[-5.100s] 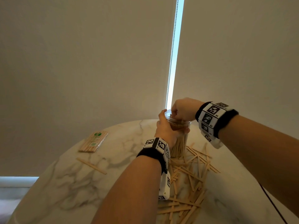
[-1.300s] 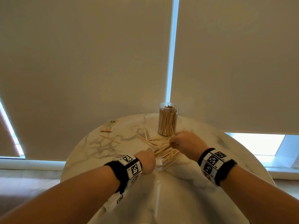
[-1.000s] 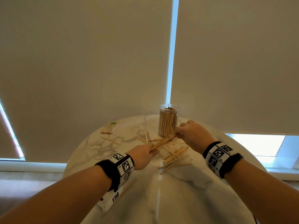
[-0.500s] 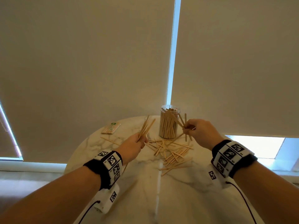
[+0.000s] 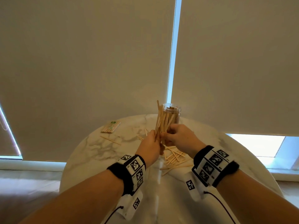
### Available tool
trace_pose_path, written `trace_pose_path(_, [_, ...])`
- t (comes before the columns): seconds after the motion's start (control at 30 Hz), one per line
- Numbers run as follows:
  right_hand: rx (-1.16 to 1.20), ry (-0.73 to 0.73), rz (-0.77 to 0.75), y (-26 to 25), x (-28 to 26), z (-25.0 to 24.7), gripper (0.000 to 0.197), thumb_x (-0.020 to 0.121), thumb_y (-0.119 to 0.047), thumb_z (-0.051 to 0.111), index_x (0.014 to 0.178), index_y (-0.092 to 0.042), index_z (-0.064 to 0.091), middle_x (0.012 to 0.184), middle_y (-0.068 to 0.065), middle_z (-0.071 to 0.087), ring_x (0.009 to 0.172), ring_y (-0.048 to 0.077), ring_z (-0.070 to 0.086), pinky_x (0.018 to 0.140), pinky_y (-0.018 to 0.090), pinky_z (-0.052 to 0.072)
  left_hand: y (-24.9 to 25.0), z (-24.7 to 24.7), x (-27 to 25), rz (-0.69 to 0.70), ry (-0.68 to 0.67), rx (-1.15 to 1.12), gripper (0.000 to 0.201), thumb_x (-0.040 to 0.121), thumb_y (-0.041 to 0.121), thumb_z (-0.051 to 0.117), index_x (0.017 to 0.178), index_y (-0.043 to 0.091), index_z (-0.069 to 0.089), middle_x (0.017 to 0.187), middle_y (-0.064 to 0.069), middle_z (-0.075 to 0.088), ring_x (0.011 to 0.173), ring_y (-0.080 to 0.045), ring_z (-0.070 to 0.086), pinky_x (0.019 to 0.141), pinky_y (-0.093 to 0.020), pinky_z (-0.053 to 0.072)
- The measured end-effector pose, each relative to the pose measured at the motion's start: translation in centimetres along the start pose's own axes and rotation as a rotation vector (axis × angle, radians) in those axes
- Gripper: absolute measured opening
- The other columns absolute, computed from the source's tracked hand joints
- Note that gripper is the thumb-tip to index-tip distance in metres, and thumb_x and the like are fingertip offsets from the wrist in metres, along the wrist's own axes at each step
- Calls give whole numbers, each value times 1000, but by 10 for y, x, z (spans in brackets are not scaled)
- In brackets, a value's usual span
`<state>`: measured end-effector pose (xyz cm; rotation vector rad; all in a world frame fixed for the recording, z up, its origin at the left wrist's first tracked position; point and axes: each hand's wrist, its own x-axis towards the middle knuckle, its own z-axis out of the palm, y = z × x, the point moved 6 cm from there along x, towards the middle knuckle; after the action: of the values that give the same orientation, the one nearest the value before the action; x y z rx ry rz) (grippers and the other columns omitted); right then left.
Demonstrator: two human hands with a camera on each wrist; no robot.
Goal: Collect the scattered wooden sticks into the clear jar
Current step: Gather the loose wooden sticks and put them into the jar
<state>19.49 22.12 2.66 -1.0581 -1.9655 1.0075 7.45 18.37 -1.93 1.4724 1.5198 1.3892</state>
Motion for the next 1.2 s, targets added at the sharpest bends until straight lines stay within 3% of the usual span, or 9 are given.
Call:
trace_pose_path(0.13, [174,7,65,3,-3,2,14,96,-19,66,97,-6,71,88,12,76,84,26,75,79,37,63,-3,-5,1,79,49,192,33,107,41,34,103,18,56,80,4,60,66,-12,53,61,-31,42])
trace_pose_path(0.33, [211,36,35,5,-5,-1,25,94,-29,70,97,-5,73,82,8,77,74,18,73,74,32,63,1,-7,2,92,12,152,71,89,81,27,105,22,63,93,-2,70,80,-16,64,78,-40,55])
trace_pose_path(0.53, [-109,73,-41,-4,-7,15,12,92,-9,61,88,-7,72,70,8,72,59,14,66,55,24,57,19,-4,6,107,35,90,52,102,60,32,101,17,61,80,5,68,63,1,65,53,-11,45])
trace_pose_path(0.63, [-321,83,-72,-6,-8,25,11,92,-15,61,87,-14,70,69,0,69,59,13,65,56,25,56,17,-2,12,79,28,58,42,107,47,32,91,16,55,70,4,62,51,1,59,50,-15,45])
trace_pose_path(0.73, [-497,-42,-103,-6,-11,36,13,92,-23,63,98,-17,72,80,-3,70,69,10,64,62,22,54,0,-8,22,-6,57,-5,37,107,44,35,94,16,55,76,0,60,66,-12,59,66,-29,50])
trace_pose_path(0.9, [-170,-68,14,-11,-21,36,23,99,-30,51,101,-16,69,83,0,75,73,15,73,75,35,63,-20,-22,30,-108,152,-73,32,106,40,41,105,12,56,84,-6,63,74,-22,61,68,-39,52])
trace_pose_path(1.03, [72,-181,157,-14,-35,47,35,100,-44,55,119,-15,57,93,6,76,77,18,77,78,38,64,-23,-20,26,-134,188,-165,33,107,39,39,112,10,54,89,-8,63,79,-25,62,81,-48,56])
trace_pose_path(1.1, [33,-161,116,-11,-36,45,35,100,-40,55,126,-16,55,97,4,74,79,15,76,78,36,63,-23,-20,26,-157,187,-186,36,107,41,38,112,10,55,86,-8,64,73,-23,63,70,-41,58])
trace_pose_path(1.2, [-69,-12,43,-5,-26,29,41,100,-42,54,135,-21,49,103,-2,69,86,15,72,83,41,62,-19,-21,22,-149,107,-308,36,106,43,39,101,10,53,68,0,50,52,-11,48,48,-27,41])
